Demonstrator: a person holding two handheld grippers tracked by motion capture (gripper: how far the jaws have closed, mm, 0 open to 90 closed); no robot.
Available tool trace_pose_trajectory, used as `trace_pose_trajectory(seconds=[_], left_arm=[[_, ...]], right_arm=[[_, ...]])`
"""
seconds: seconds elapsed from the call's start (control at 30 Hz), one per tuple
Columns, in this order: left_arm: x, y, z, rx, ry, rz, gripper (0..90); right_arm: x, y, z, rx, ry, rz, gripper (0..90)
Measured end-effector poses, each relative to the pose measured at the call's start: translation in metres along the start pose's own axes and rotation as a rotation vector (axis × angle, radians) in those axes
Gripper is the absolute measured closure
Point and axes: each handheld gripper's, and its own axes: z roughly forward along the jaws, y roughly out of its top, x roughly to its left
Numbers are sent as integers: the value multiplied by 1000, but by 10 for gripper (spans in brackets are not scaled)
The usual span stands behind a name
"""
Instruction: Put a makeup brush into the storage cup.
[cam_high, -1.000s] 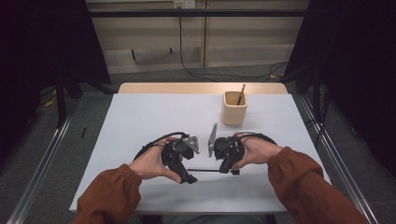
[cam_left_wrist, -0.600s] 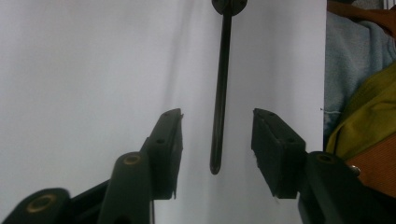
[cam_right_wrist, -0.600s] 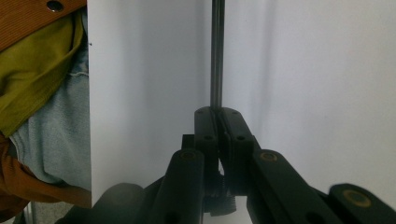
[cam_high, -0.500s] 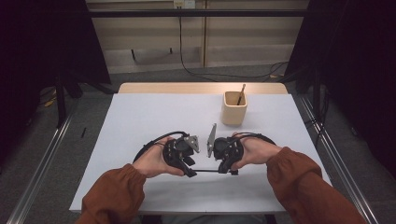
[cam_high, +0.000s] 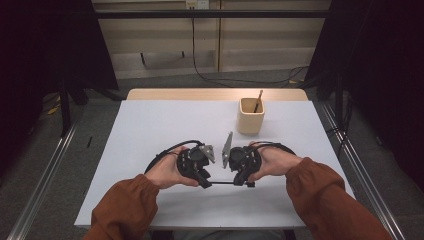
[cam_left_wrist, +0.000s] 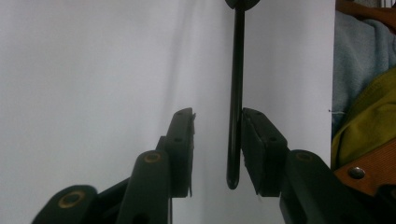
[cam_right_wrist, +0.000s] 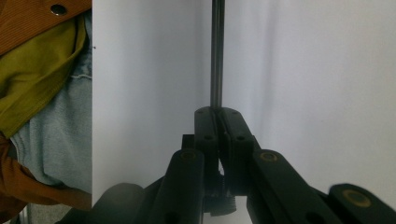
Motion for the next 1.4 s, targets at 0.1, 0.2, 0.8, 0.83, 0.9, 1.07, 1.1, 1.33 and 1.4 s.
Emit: trace_pose_trajectory(seconds=[0.1, 0.2, 0.8, 0.83, 0.9, 1.07, 1.1, 1.33, 1.4], left_arm=[[-1, 0, 1, 2, -3, 2, 691], [0, 1, 1, -7, 2, 4, 729], [-2, 0, 1, -22, -29, 12, 854], [-2, 0, 1, -22, -30, 10, 854], [-3, 0, 2, -25, -30, 6, 854], [-1, -1, 1, -14, -29, 17, 856], [-1, -1, 1, -24, -35, -3, 856], [1, -2, -2, -35, -35, -5, 856], [1, -2, -2, -29, -40, 2, 856]], right_arm=[[0, 1, 1, 3, 2, -6, 864], [-2, 0, 0, -8, -1, -3, 864], [-4, -3, -1, -36, -16, -22, 859], [-3, -3, -1, -37, -17, -17, 858], [-4, -3, -1, -40, -15, -19, 853], [-4, -4, 2, -51, -16, -19, 798], [-4, -4, 2, -55, -16, -13, 784], [-6, -4, 1, -83, -14, -3, 607], [-6, -4, 0, -93, -23, 6, 504]])
